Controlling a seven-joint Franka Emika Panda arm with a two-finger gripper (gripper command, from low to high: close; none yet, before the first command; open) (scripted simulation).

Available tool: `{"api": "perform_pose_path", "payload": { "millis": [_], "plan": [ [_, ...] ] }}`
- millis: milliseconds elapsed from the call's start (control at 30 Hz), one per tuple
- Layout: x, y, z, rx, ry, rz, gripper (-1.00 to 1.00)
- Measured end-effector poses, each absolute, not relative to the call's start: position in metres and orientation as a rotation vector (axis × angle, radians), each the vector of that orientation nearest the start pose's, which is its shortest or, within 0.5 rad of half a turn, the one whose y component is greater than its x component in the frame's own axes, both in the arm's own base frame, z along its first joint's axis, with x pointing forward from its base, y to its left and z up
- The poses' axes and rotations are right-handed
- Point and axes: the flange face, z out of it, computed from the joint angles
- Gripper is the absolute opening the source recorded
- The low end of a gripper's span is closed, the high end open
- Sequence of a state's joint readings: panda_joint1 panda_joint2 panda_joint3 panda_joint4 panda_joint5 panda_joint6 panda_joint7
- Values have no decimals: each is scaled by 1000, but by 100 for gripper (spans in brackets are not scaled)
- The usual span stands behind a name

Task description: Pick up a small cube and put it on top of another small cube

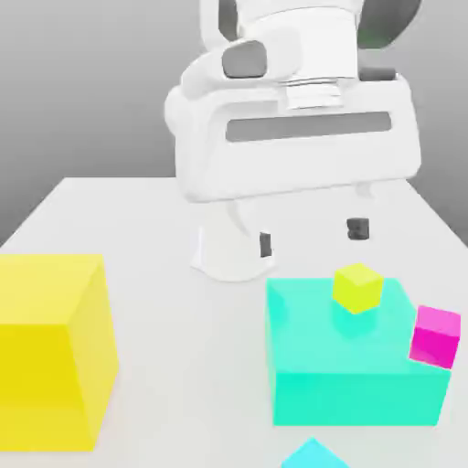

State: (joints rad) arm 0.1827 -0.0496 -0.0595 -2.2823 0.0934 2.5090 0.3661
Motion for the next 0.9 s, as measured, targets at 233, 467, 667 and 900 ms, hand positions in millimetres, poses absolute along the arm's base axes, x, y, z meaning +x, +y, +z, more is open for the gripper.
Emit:
{"api": "perform_pose_path", "payload": {
  "millis": [233, 467, 667, 900],
  "plan": [
    [537, 85, 277, -3075, 239, -147, 0],
    [529, 93, 161, -3140, 89, -3, 0],
    [528, 93, 138, -3140, 87, 1, -100],
    [528, 94, 189, -3140, 83, 2, -100]
  ]
}}
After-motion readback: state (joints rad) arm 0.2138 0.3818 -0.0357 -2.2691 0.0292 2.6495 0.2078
